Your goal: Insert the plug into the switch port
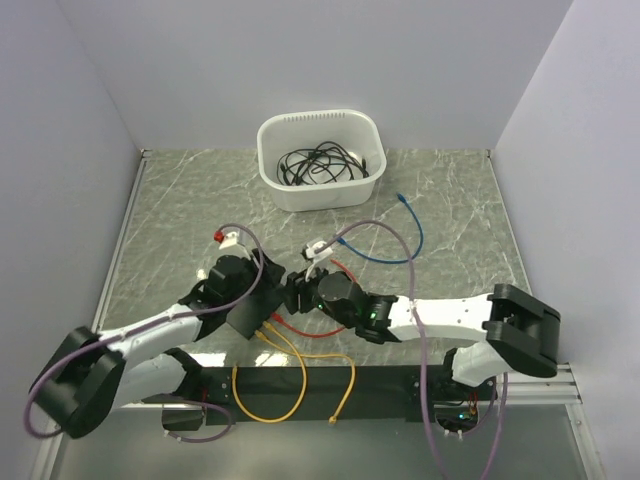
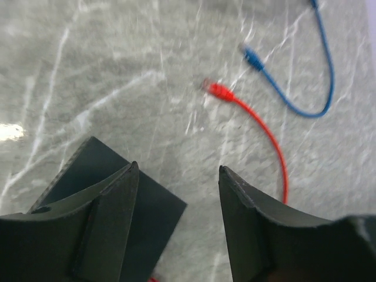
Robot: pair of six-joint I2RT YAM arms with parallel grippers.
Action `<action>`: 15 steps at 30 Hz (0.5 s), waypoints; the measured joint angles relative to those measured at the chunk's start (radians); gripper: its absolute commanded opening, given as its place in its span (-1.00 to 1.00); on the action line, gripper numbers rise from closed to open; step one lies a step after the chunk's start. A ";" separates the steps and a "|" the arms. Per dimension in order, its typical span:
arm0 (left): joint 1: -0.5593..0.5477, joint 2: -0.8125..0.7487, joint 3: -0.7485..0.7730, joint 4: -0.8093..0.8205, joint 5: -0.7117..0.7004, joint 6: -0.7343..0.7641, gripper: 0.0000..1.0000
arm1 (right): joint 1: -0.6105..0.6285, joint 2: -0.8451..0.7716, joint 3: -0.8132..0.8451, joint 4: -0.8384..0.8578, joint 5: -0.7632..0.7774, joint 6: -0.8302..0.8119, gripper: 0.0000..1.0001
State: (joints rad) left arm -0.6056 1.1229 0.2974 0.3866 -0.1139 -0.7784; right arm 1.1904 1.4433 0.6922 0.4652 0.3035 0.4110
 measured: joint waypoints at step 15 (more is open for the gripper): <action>0.001 -0.513 0.060 -0.716 -0.145 -0.250 0.61 | -0.171 0.071 0.166 -0.219 -0.032 0.083 0.67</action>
State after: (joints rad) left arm -0.6048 0.6098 0.3576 -0.3290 -0.2584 -1.0283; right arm 1.0199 1.5139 0.8581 0.2462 0.2710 0.4942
